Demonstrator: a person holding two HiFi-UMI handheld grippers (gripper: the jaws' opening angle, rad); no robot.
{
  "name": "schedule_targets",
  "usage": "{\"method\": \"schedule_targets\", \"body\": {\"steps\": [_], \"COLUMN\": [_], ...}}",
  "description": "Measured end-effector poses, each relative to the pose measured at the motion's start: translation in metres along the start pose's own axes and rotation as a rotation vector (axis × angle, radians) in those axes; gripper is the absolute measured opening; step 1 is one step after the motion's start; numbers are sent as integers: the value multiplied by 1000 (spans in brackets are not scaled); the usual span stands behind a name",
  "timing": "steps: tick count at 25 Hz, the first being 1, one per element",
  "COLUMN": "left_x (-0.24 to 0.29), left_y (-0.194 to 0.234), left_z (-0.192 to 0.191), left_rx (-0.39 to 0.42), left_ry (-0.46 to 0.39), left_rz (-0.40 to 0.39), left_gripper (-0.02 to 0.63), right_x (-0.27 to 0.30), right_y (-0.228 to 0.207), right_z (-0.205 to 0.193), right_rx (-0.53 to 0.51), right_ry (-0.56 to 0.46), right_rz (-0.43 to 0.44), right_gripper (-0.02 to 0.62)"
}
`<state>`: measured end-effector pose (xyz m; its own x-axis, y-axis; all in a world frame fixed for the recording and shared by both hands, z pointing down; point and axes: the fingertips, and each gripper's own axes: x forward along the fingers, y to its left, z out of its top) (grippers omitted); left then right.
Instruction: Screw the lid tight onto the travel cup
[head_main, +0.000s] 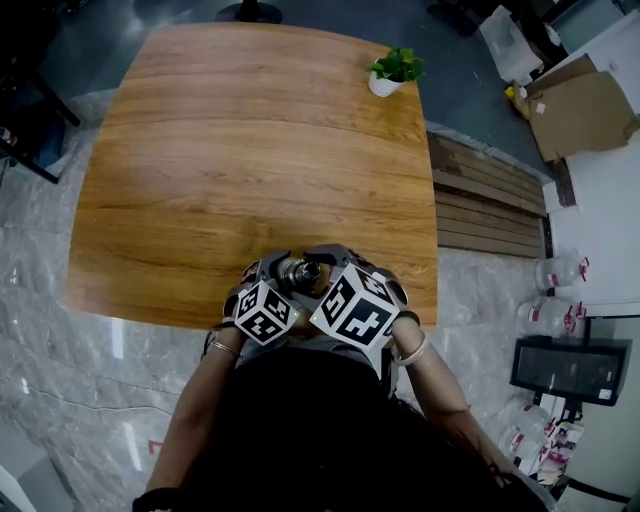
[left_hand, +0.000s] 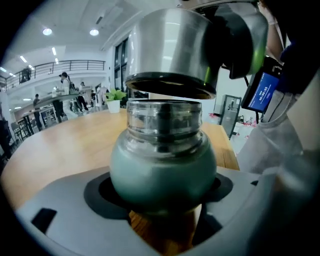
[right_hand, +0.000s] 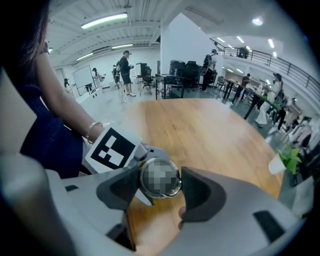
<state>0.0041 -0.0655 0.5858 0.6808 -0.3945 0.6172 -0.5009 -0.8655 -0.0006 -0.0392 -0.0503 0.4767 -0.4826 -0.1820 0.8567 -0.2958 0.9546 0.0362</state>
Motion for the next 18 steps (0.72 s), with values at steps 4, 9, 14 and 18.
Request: {"method": "schedule_targets", "body": {"steps": [4, 9, 14, 18], "left_x": [0, -1, -1, -2], "left_y": [-1, -1, -1, -1], "left_z": [0, -1, 0, -1], "left_rx": [0, 1, 2, 3], "left_ry": [-15, -19, -24, -25], "left_rz": [9, 7, 8, 4], "left_gripper": [400, 400, 400, 400], "right_x": [9, 18, 20, 21], "right_y": [4, 7, 6, 5], "right_z": [2, -2, -1, 0], "right_rx": [-31, -50, -33, -4], "right_ry": [27, 73, 76, 64], "right_rz": [14, 14, 20, 24], "right_gripper": [268, 269, 270, 270]}}
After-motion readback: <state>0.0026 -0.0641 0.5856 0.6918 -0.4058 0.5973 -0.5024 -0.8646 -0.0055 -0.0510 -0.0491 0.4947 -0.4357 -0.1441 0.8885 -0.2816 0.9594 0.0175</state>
